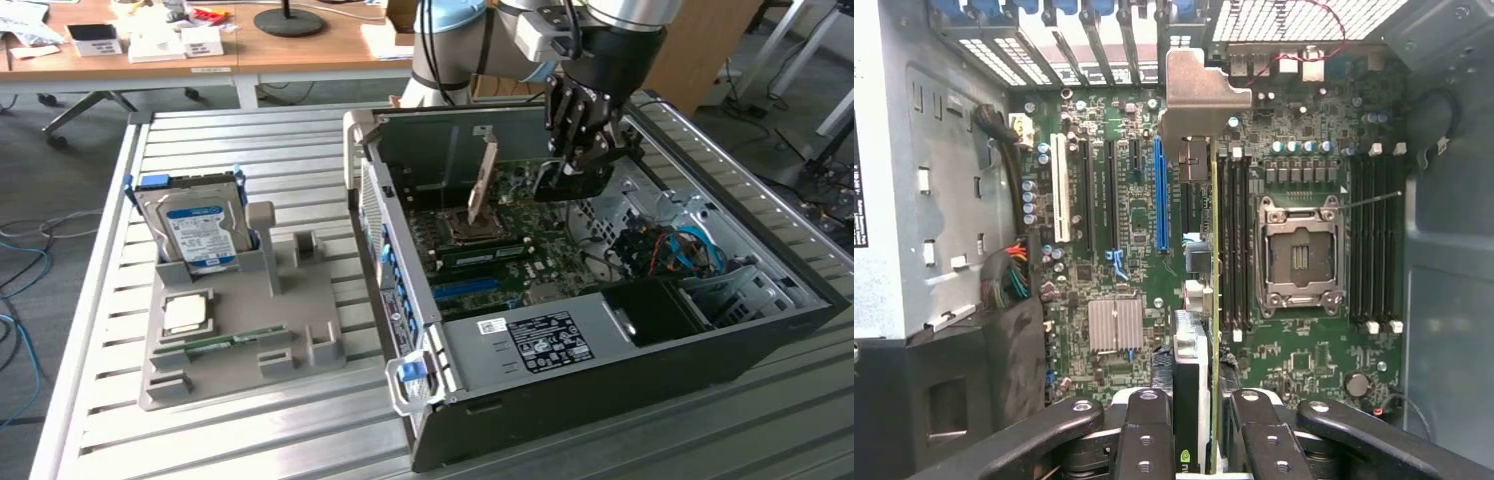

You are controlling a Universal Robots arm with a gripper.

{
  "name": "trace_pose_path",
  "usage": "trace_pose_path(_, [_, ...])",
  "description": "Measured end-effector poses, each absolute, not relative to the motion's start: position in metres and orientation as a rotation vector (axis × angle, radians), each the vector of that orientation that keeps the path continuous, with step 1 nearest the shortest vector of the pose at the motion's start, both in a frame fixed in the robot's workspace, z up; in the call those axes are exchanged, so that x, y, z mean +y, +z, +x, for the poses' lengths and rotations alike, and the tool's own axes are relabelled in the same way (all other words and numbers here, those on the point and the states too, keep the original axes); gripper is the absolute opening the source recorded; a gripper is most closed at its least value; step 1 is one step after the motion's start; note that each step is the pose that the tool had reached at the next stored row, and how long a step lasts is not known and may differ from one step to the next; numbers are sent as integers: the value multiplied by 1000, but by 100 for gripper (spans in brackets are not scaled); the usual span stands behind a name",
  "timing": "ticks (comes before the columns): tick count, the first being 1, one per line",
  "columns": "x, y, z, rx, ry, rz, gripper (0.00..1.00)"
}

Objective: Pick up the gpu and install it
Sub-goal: 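Insert the gpu into the slot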

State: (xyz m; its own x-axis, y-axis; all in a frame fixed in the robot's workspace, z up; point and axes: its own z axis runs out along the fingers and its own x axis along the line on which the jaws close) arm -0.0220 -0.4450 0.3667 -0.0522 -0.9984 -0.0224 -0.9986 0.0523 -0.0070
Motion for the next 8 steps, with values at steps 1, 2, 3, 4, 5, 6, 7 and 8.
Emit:
trace_pose_path(1, [-445,367,-22,2264,16,-2148,27])
trace_pose_path(2, [-445,367,-22,2264,16,-2148,27])
trace_pose_path(3, [-445,367,-22,2264,16,-2148,27])
trace_pose_path(4, [-445,367,-22,2264,16,-2148,27])
trace_pose_path(5, [-445,367,-22,2264,16,-2148,27])
trace_pose_path(6, [-445,367,-22,2263,16,-2148,27])
trace_pose_path(7, [-445,367,-22,2264,16,-2148,27])
trace_pose_path(8, [-445,366,-22,2263,16,-2148,27])
